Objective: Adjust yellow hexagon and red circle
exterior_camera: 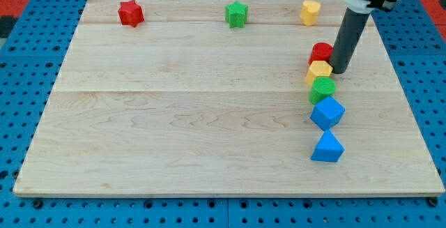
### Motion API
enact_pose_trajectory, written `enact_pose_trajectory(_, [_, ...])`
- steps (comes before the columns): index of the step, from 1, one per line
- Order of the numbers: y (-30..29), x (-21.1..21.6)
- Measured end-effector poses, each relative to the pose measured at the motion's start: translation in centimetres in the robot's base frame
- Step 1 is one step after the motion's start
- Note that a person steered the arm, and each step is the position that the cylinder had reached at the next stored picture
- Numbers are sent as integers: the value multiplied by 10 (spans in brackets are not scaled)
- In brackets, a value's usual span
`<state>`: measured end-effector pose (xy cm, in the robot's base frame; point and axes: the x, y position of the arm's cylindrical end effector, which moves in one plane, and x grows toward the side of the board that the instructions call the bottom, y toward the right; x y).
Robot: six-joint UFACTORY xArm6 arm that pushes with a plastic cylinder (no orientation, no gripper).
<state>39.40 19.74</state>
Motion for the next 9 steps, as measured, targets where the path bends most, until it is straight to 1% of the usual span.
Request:
enact_pose_trajectory(1, [48, -28])
enact_pose_trajectory(2, [13, -49])
enact_pose_trajectory(4, [-163, -56])
enact_pose_trajectory(5, [-231, -49])
enact_pose_trajectory(6, [-322, -45])
enact_pose_trajectory(7, [-426, -76])
enact_pose_trajectory(8, [-475, -136])
enact_pose_trajectory(9, [-443, -180])
